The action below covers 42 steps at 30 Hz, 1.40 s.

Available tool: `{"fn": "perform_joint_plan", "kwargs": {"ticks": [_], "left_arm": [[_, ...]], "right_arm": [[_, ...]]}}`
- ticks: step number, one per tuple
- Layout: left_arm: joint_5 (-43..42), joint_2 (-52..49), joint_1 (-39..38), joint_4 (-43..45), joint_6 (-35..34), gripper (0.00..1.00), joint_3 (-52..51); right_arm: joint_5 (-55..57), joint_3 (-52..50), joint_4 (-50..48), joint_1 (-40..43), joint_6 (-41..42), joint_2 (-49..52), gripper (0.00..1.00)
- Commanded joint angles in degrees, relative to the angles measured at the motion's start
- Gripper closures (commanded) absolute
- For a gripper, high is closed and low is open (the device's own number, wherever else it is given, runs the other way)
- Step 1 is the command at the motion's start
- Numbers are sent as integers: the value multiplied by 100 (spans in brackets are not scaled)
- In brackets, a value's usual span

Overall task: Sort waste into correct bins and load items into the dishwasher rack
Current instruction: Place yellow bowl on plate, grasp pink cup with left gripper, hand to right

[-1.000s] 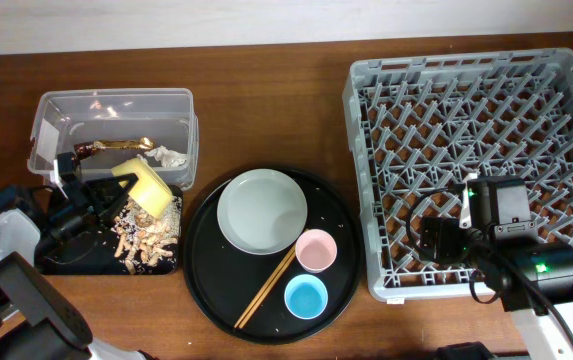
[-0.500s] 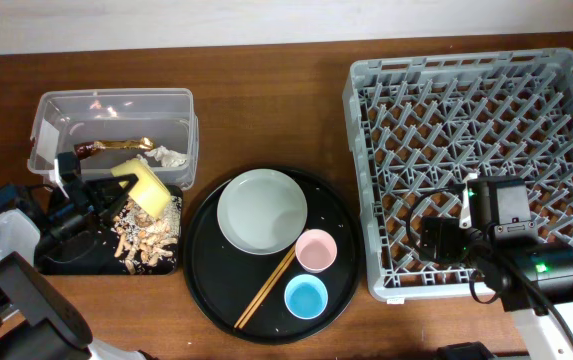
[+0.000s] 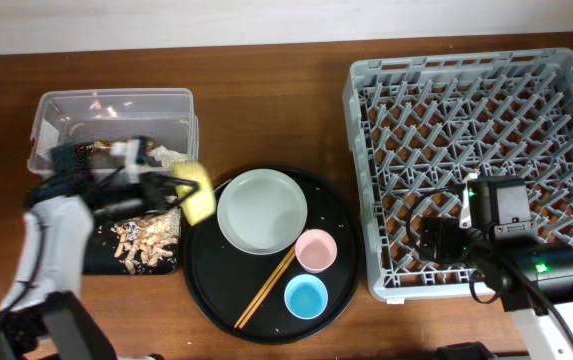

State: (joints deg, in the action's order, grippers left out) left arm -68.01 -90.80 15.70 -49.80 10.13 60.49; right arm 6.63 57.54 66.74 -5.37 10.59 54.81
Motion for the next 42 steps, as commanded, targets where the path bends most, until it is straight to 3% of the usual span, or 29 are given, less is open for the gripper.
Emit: {"fn": "perform_joint_plan", "kwargs": {"ticks": [1, 5, 9, 13, 15, 16, 19, 22, 25, 27, 35, 40, 42], "left_arm": [[2098, 179, -1314, 450, -302, 100, 79], [4684, 175, -3128, 1130, -699, 100, 79], [5914, 138, -4094, 1499, -802, 99, 72], [5925, -164, -4218, 1576, -804, 99, 72], [5880, -212, -4218, 1587, -804, 87, 74], [5877, -212, -4218, 1596, -804, 74, 74], [5840, -201, -4218, 1576, -802, 58, 81], [5265, -98, -4216, 1296, -802, 54, 352], [4041, 22, -4218, 1180, -802, 46, 509], [3541, -2, -4258, 1038, -802, 46, 507], [4568, -531, -5169, 796, -807, 47, 367], [5115, -883, -5268, 1060, -1106, 69, 369], [5115, -883, -5268, 1165, -1108, 89, 369]], "right_arm": [[46, 98, -9, -24, 66, -26, 1], [46, 98, -7, -24, 66, -26, 1], [46, 98, -7, -24, 66, -26, 1], [46, 98, -4, -24, 68, -26, 1], [46, 98, -4, -24, 66, -26, 1], [46, 98, -4, -24, 66, -26, 1], [46, 98, -4, -24, 66, -26, 1], [46, 98, -4, -24, 66, -26, 1], [46, 98, -4, -24, 66, -26, 1], [46, 98, -7, -24, 66, -26, 1], [0, 98, -2, -24, 66, -26, 1], [0, 98, 13, -24, 66, -26, 1], [0, 98, 17, -24, 66, -26, 1]]}}
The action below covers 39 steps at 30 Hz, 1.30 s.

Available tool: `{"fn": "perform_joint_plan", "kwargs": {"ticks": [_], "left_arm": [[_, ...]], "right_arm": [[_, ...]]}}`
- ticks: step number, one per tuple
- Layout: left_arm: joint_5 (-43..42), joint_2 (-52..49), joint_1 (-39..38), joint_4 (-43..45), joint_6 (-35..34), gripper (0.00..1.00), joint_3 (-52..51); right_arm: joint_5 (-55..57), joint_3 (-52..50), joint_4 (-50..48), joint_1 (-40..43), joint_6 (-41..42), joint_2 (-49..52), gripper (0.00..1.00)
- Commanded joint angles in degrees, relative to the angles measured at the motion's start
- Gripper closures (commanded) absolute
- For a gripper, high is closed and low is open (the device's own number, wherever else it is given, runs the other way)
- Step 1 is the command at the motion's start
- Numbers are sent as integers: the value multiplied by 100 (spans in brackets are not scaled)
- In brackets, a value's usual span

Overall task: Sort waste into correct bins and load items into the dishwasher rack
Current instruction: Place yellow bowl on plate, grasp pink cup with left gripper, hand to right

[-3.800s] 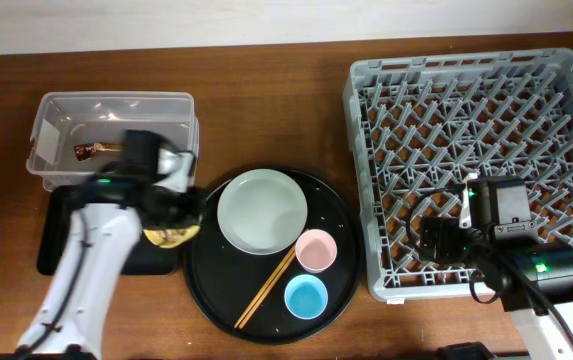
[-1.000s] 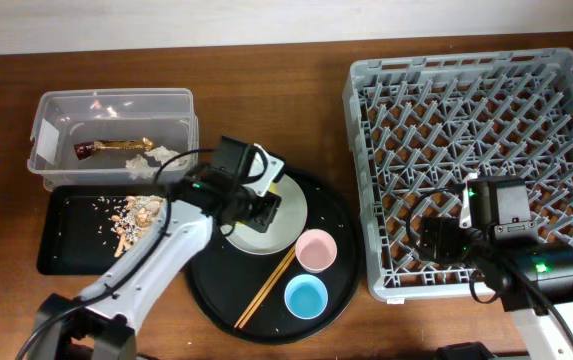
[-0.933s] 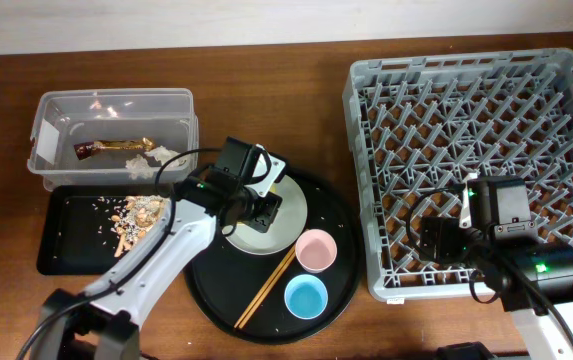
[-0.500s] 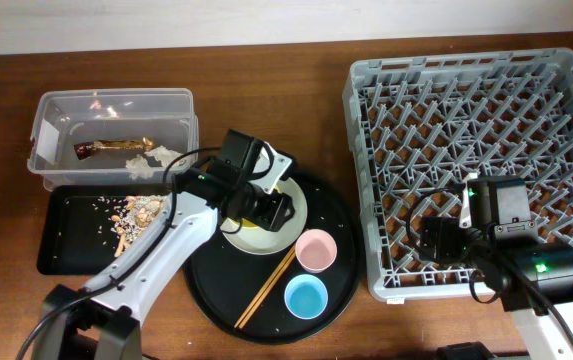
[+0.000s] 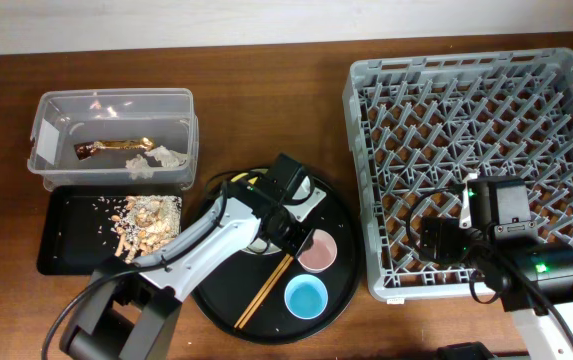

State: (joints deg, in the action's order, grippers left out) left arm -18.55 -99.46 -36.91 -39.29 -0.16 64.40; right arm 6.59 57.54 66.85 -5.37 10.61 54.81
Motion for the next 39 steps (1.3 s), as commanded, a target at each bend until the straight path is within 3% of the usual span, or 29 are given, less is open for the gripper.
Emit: {"fn": "perform_joint_plan", "kwargs": {"ticks": [1, 6, 9, 13, 15, 18, 28, 34, 39], "left_arm": [[177, -17, -7, 133, -166, 98, -11], [20, 219, 289, 85, -374, 100, 573], [-1128, 535, 1032, 291, -817, 100, 739], [-3418, 437, 2138, 1298, -2483, 100, 721], [-4680, 289, 2179, 1969, -2682, 100, 721], [-5475, 247, 2059, 2199, -2723, 100, 721], [-5718, 247, 1814, 2208, -2732, 100, 721], [-5705, 247, 1655, 2218, -2916, 100, 721], [-5713, 247, 1652, 2232, -3049, 100, 721]], "right_arm": [[4, 98, 9, -24, 63, -26, 1], [59, 98, 0, -17, 68, -26, 1], [79, 98, -382, 264, 492, -22, 1], [-3707, 98, -1167, 605, -409, 435, 1], [-5355, 98, -1331, 603, -890, 855, 1], [-6808, 98, -1650, 603, -1331, 1419, 1], [-9003, 98, -3626, 601, -1360, 2149, 1], [-9090, 98, -3620, 601, -1360, 2149, 0], [-9084, 98, -3624, 603, -1360, 2149, 12]]}}
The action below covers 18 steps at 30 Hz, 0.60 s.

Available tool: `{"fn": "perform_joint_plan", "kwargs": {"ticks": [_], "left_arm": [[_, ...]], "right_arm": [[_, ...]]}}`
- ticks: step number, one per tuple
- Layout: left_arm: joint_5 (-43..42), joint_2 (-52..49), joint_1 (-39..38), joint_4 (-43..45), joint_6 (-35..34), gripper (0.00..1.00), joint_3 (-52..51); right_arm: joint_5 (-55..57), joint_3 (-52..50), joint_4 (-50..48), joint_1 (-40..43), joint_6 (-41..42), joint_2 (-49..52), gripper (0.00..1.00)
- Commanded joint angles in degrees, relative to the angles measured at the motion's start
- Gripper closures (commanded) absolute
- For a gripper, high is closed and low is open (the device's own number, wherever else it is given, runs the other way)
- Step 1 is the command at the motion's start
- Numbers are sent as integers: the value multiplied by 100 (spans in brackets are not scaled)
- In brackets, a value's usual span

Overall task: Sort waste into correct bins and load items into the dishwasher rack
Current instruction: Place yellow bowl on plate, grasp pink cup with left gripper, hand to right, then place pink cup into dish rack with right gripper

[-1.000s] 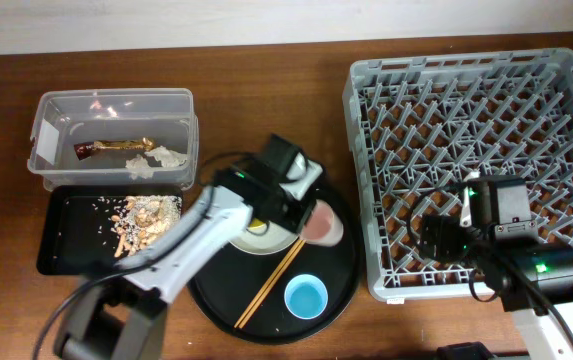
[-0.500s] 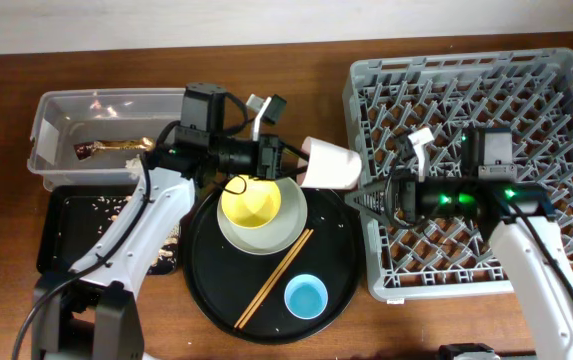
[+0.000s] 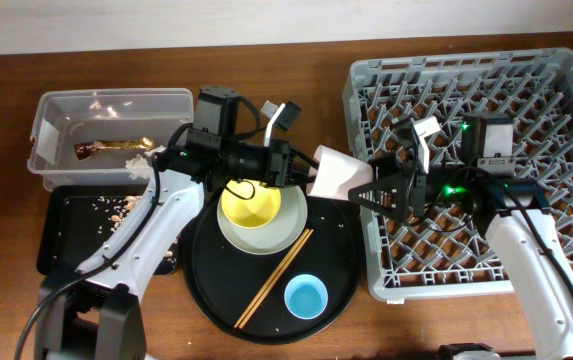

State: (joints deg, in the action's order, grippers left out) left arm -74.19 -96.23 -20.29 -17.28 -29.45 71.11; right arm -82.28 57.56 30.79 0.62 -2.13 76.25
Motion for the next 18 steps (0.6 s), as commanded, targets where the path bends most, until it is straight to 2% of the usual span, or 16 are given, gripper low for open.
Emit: {"fn": "perform_joint_plan", "kwargs": {"ticks": [1, 3, 8, 15, 16, 18], "left_arm": [[-146, -76, -9, 33, -120, 100, 50], [-144, -76, -7, 33, -118, 100, 50], [-146, -76, -7, 33, -118, 100, 50], [-144, -76, -7, 33, -116, 99, 50], [-133, -76, -7, 33, -114, 98, 50], [184, -76, -7, 4, 63, 76, 50]], "right_arm": [[-195, 96, -15, 4, -85, 4, 14], [-195, 96, -17, 4, -85, 4, 21], [-142, 96, -17, 4, -87, 4, 30], [-83, 96, -17, 4, -87, 4, 38], [31, 96, -15, 4, -85, 4, 40], [273, 96, 11, 4, -85, 4, 43]]}}
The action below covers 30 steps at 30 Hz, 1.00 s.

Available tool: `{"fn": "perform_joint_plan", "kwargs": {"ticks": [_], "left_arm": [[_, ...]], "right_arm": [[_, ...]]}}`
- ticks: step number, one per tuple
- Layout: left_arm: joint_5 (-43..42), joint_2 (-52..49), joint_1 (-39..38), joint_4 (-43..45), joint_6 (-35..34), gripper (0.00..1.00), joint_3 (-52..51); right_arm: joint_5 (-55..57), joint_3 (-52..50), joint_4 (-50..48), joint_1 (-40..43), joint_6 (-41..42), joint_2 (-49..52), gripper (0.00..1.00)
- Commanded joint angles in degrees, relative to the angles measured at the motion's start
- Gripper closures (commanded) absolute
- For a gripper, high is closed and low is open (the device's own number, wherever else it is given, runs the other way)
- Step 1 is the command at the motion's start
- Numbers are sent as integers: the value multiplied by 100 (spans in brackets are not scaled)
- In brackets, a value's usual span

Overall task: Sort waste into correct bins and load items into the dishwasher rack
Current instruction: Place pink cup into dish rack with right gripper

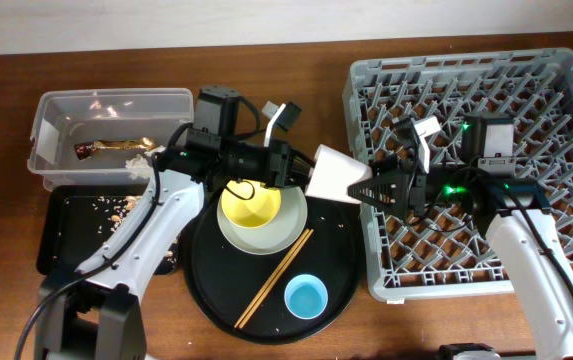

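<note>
A pale pink cup (334,176) hangs on its side in the air between the round black tray (206,285) and the grey dishwasher rack (486,90). My left gripper (294,172) is shut on its left end. My right gripper (371,189) reaches out from over the rack and its tips meet the cup's right end; whether they grip it is unclear. On the tray lie a pale green bowl (266,228) with something yellow inside, a pair of chopsticks (276,278) and a blue cup (305,297).
At the back left stands a clear plastic bin (111,105) holding a wrapper and scraps. In front of it lies a black rectangular tray (71,225) with food scraps. The left arm spans from the front left across that tray.
The pink cup and my left gripper have shifted slightly to the left. The right gripper's tips sit a touch further right and higher, still at the cup's end.
First my left gripper held a yellow item beside the bins, while the right arm rested folded at the rack's front. Then the left gripper was down at the bowl and pink cup on the tray. Later the cup hung between both grippers, and yellow showed in the bowl.
</note>
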State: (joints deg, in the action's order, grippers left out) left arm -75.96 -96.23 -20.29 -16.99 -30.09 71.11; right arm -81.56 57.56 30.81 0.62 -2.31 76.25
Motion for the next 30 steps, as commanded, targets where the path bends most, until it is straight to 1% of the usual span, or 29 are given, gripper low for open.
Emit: {"fn": "perform_joint_plan", "kwargs": {"ticks": [1, 2, 3, 4, 5, 7, 8, 9, 11, 12, 13, 14, 15, 16, 17, 20, 22, 23, 28, 29, 30], "left_arm": [[927, -76, -7, -240, 426, 68, 50], [1639, -74, -7, -605, 706, 64, 50], [2590, -74, -4, -1086, 984, 61, 50], [3139, -72, 13, -1344, 1128, 59, 50], [3727, -59, 79, -1626, 1311, 58, 52], [4391, 39, 284, -2024, 1425, 56, 52], [4719, 160, 452, -2299, 1587, 56, 52], [5132, 350, 662, -2610, 1727, 55, 52], [5652, 612, 911, -2946, 1825, 55, 52], [5974, 879, 1156, -3198, 1827, 55, 52], [6087, 1019, 1276, -3305, 1825, 55, 52], [6148, 1169, 1421, -3403, 1825, 55, 52], [6148, 1270, 1526, -3445, 1825, 55, 52], [6148, 1333, 1591, -3456, 1825, 55, 52], [6148, 1377, 1624, -3456, 1825, 55, 52], [6146, 1375, 1624, -3499, 1825, 55, 50], [6148, 1375, 1624, -3497, 1825, 55, 50], [6148, 1375, 1624, -3506, 1825, 55, 50], [6146, 1375, 1624, -3519, 1825, 55, 50], [6146, 1375, 1624, -3517, 1825, 55, 50], [6144, 1375, 1622, -3519, 1823, 51, 50]], "right_arm": [[459, 96, 79, 4, -66, 4, 43], [837, 96, 199, 4, -66, 4, 44], [1502, 96, 413, 4, -66, 4, 45], [1919, 96, 540, 4, -68, 4, 46], [2682, 96, 807, 24, -68, -4, 46], [3416, 116, 1213, 101, -70, -68, 46], [3703, 170, 1488, 175, -70, -138, 46], [3978, 291, 1825, 282, -74, -234, 46], [4454, 645, 2490, 483, -199, -391, 47], [5016, 1023, 3056, 627, -195, -435, 51], [5482, 1355, 3508, 730, -125, -428, 54], [5866, 1554, 3762, 796, 72, -422, 59], [6507, 1823, 4094, 898, 549, -422, 59], [6815, 1996, 4286, 970, 702, -422, 59], [7128, 2157, 4474, 1045, 732, -417, 59], [7890, 2164, 4686, 1078, 949, -225, 58], [7947, 2164, 4682, 1078, 944, 136, 57], [8109, 2164, 4675, 1075, 949, 299, 54], [8220, 2164, 4520, 1075, 946, 1080, 52], [8177, 2164, 4472, 1075, 946, 1266, 37], [8046, 2164, 4404, 1075, 942, 1416, 27]]}}
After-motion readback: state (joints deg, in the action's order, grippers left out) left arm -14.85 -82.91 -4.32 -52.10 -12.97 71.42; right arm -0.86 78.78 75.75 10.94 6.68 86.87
